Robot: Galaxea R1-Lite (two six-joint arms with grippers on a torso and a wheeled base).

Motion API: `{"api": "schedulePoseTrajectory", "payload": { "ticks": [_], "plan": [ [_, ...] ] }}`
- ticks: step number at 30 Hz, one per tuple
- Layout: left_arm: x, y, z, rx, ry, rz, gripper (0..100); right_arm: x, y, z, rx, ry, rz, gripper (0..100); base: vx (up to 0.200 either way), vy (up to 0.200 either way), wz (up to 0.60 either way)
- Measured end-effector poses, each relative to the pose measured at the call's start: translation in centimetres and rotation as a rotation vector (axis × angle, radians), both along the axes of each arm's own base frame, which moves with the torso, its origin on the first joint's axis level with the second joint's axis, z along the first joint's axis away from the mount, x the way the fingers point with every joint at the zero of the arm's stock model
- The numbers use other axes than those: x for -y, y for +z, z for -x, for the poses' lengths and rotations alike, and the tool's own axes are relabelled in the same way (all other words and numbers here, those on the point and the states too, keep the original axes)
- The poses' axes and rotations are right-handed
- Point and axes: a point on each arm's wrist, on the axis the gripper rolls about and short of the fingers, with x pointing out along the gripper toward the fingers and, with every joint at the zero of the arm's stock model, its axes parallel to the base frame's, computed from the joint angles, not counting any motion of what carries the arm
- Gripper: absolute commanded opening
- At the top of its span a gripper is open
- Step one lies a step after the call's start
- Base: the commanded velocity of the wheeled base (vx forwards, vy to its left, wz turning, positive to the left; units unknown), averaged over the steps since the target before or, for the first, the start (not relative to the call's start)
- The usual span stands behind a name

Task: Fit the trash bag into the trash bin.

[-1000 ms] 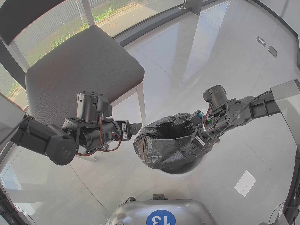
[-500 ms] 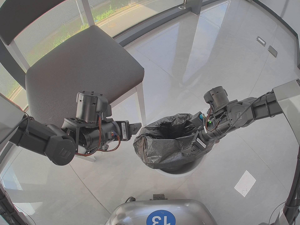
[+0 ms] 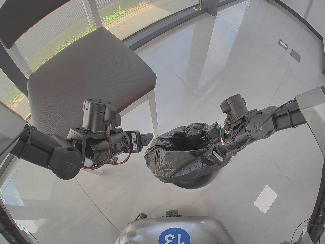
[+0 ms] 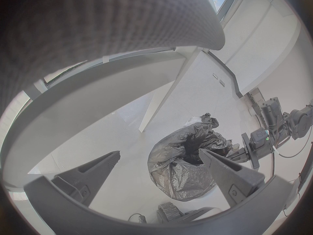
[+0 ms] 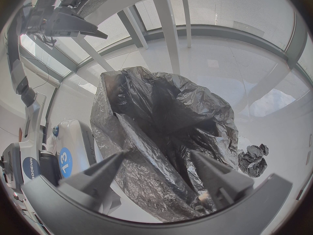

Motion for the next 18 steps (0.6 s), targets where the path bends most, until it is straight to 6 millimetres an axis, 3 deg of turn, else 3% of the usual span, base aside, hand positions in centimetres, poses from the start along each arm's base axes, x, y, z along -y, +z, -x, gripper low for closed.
{"api": "schedulePoseTrajectory", "payload": {
  "ticks": [10, 18],
  "plan": [
    [0.0, 0.0, 0.1, 0.001, -0.001, 0.001, 100, 0.3, -0.3, 1.0, -0.024, 0.004, 0.013, 0, 0.000, 0.000, 0.00],
    [0.1, 0.2, 0.2, 0.003, -0.003, 0.002, 100, 0.8, 0.6, 3.3, -0.034, 0.024, 0.020, 0, 0.000, 0.000, 0.00]
  ]
}}
